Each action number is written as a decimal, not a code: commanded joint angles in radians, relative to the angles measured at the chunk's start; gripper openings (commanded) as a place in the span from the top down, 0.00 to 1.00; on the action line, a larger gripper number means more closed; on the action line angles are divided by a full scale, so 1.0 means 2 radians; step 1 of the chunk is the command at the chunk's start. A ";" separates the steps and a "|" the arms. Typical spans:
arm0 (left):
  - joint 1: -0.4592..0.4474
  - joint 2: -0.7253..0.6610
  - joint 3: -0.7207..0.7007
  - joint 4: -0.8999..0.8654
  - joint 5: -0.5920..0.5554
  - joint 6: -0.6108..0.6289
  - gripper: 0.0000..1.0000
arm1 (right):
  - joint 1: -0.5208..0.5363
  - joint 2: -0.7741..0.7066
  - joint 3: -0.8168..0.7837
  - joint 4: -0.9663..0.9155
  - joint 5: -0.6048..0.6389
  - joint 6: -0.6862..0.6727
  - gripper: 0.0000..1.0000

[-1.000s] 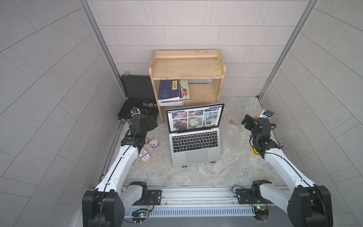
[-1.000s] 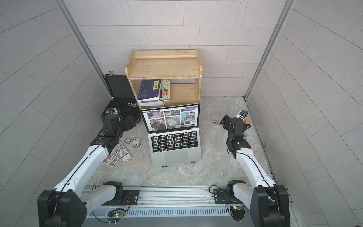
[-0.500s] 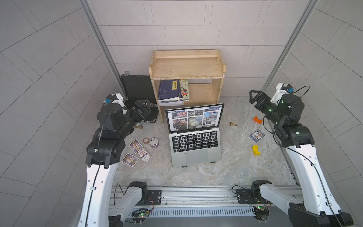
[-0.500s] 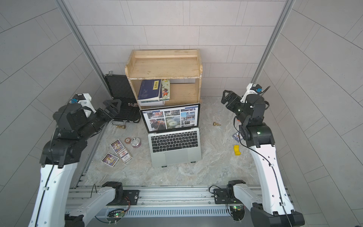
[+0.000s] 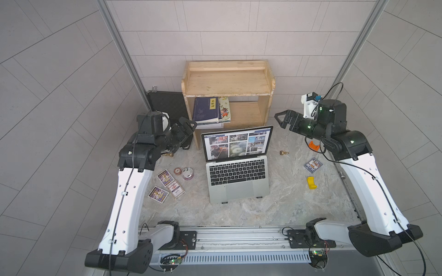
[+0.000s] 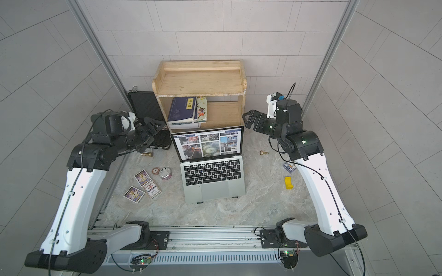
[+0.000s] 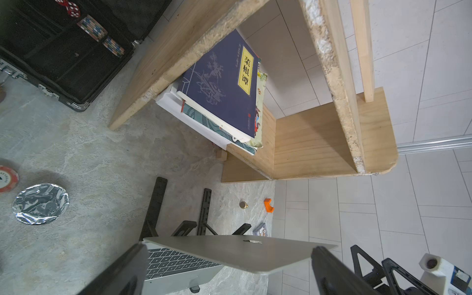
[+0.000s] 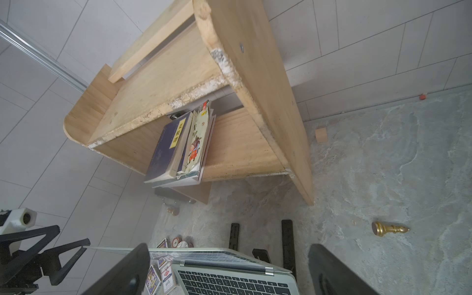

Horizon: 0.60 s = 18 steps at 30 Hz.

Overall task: Close the laptop lid and set it aside
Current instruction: Close the lid of the laptop.

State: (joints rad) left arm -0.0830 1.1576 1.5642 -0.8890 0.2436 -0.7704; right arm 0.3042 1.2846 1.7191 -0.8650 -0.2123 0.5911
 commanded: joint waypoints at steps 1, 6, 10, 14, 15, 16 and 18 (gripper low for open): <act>-0.011 0.003 0.010 -0.010 -0.002 0.004 0.00 | 0.016 0.006 0.018 -0.020 0.006 -0.023 0.00; -0.043 0.021 0.023 -0.013 -0.033 0.015 0.00 | 0.040 0.026 0.026 -0.033 0.024 -0.038 0.00; -0.060 0.033 0.022 -0.012 -0.051 0.016 0.00 | 0.056 0.033 0.028 -0.036 0.041 -0.047 0.00; -0.067 0.038 0.024 -0.007 -0.064 0.016 0.00 | 0.061 0.039 0.030 -0.039 0.049 -0.054 0.00; -0.069 0.038 0.026 -0.007 -0.066 0.017 0.00 | 0.062 0.041 0.031 -0.038 0.050 -0.055 0.00; -0.070 0.041 0.029 -0.007 -0.067 0.018 0.00 | 0.063 0.043 0.031 -0.038 0.051 -0.056 0.00; -0.073 0.046 0.032 -0.008 -0.068 0.020 0.00 | 0.064 0.046 0.031 -0.038 0.055 -0.058 0.00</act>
State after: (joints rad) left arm -0.2199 1.2411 1.5887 -0.9005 0.1307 -0.7513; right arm 0.4259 1.3705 1.7584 -0.9295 -0.1326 0.4995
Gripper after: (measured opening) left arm 0.999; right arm 0.999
